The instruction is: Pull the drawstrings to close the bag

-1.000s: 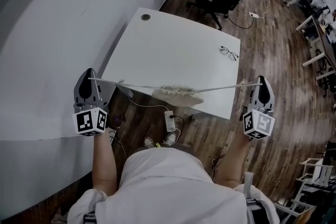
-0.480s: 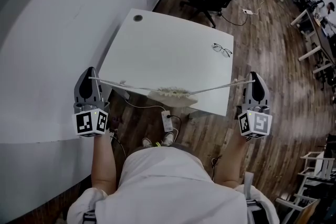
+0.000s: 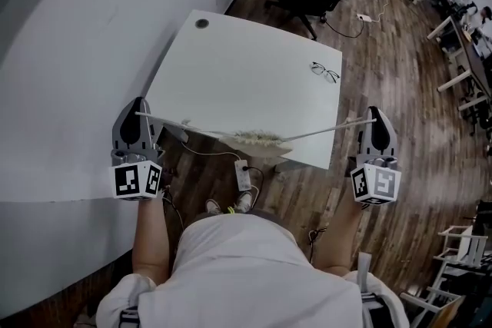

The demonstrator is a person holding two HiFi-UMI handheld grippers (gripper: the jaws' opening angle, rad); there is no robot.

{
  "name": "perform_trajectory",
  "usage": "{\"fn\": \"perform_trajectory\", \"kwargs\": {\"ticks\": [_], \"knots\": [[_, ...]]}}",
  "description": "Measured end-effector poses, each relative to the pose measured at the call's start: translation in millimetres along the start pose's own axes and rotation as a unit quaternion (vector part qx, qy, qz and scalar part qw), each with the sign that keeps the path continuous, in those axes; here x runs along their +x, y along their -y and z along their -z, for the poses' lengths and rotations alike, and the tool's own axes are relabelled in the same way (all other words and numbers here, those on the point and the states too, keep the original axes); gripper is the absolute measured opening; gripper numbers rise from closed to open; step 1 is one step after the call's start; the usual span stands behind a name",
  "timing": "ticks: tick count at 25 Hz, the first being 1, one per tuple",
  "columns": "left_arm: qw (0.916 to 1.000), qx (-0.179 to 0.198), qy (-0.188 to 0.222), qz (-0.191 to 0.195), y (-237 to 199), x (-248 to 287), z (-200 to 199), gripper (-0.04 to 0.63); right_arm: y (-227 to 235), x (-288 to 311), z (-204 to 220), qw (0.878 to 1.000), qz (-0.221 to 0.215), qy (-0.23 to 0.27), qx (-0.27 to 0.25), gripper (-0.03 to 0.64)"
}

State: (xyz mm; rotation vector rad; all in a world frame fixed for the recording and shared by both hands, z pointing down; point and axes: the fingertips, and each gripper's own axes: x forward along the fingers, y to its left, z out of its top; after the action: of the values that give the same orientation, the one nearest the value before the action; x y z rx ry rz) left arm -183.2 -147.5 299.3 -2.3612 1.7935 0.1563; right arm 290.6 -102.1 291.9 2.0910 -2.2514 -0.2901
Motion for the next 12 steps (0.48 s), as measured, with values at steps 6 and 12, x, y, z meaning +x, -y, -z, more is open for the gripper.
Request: {"fn": "perform_trajectory", "kwargs": {"ticks": [6,12], "knots": [[0.9998,0.0,-0.008,0.017,11.7,-1.3,4.3,0.018,-2.8,3.3,-3.3,1.0,-0.008,0.003,0.006,0.043],[0.9995,0.009,-0.011,0.028,28.9,1.7,-1.7,0.018,0.0,4.0,-3.6,1.0,-0.013,0.004,0.006,0.043]]}}
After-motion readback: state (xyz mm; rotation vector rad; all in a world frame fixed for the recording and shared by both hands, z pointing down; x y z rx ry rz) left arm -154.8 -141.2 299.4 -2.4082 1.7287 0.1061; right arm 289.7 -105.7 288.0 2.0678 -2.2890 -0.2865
